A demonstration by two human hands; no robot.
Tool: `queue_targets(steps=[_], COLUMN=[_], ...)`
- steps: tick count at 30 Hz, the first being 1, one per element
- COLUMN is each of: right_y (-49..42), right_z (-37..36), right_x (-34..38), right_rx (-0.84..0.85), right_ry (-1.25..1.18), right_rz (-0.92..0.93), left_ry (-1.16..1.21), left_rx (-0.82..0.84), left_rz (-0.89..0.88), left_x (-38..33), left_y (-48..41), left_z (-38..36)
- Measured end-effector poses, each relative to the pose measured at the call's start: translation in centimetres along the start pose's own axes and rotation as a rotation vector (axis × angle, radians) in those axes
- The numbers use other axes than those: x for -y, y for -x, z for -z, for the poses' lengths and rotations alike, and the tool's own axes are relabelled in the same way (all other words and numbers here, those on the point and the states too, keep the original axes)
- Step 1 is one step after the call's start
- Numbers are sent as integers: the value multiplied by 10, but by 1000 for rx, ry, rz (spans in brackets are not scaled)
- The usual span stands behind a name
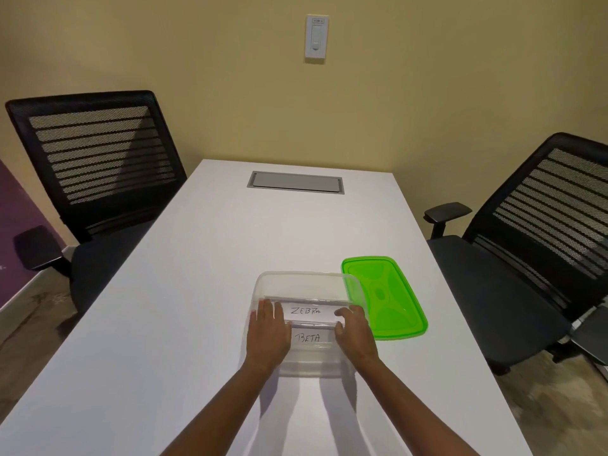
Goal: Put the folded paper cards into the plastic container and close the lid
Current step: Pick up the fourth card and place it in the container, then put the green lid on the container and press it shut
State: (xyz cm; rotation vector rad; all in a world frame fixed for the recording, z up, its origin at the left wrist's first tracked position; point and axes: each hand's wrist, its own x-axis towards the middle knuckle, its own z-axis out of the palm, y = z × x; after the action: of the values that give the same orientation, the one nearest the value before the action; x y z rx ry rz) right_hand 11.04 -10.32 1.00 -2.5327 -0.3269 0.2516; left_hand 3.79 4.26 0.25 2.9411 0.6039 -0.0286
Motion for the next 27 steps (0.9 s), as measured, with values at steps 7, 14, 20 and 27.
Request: queue_targets(steps=[7,14,20,27], right_y=[1,-5,-13,-31], right_z=[32,50,46,39], right_x=[-29,-79,-122,-149], right_rx=[-245,-285,2,135], right_ry=[-162,-179,168,436], right_rz=[84,6,-60,116], left_ry=[57,-6,-31,-6], left_rx=[-138,-136,9,318], left_rz=[-174,-449,-495,-268], left_x=[-65,-144,-195,-211], left_y=[8,15,13,-14], left_z=[11,14,-7,-49])
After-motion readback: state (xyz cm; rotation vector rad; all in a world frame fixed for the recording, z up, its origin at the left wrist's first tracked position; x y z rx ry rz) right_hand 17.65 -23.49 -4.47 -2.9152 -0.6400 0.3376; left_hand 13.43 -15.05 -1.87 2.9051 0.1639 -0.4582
